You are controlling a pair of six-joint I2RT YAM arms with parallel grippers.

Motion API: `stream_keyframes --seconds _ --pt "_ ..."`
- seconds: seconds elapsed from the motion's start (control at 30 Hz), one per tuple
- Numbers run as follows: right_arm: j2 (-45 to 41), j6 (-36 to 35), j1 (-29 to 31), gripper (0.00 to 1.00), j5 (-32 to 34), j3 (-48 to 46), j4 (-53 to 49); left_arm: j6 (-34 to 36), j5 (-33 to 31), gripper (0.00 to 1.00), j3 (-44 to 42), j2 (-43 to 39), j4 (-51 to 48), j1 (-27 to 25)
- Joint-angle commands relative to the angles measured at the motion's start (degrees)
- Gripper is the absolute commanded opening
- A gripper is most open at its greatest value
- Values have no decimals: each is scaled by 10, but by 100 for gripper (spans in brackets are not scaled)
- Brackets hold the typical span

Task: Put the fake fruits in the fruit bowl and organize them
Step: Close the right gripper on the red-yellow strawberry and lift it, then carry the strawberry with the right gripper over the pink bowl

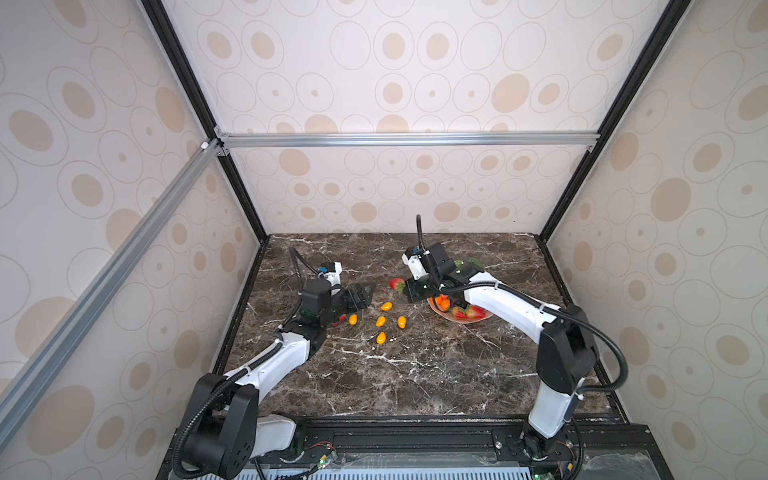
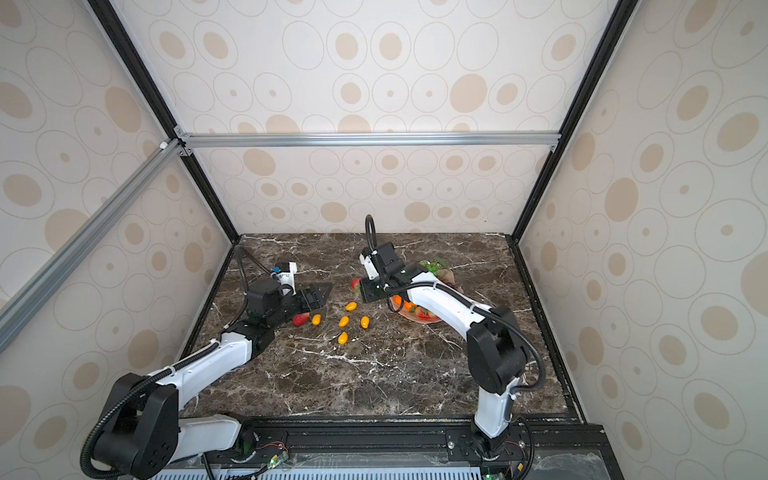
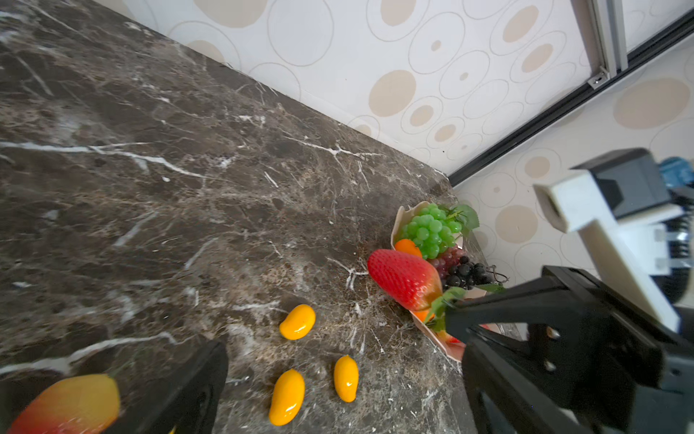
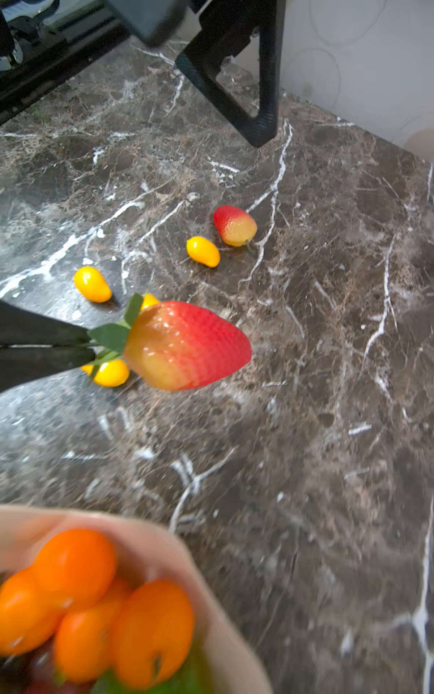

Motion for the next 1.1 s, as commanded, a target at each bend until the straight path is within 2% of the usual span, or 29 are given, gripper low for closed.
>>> stream_keyframes --seconds 0.0,0.13,0.3,0.63,0.77,0.9,1.07 --pt "-59 41 -5 0 114 -39 -57 14 -61 98 39 16 -13 -32" --pt "-128 82 -8 0 195 -99 -105 11 -84 98 61 44 -1 -66" --pt "-186 104 -31 0 228 -134 -162 36 -96 98 109 91 -10 -116" --pt "-194 152 -70 0 290 -110 -284 48 -74 98 181 174 -12 -177" --pt "-184 124 -69 0 260 -97 -289 55 -62 98 191 187 -17 -182" --pt "-174 133 -71 0 270 -83 -304 60 -60 98 192 189 -21 -182" --pt "-151 86 -71 0 176 -82 -270 64 -57 98 192 189 -27 -182"
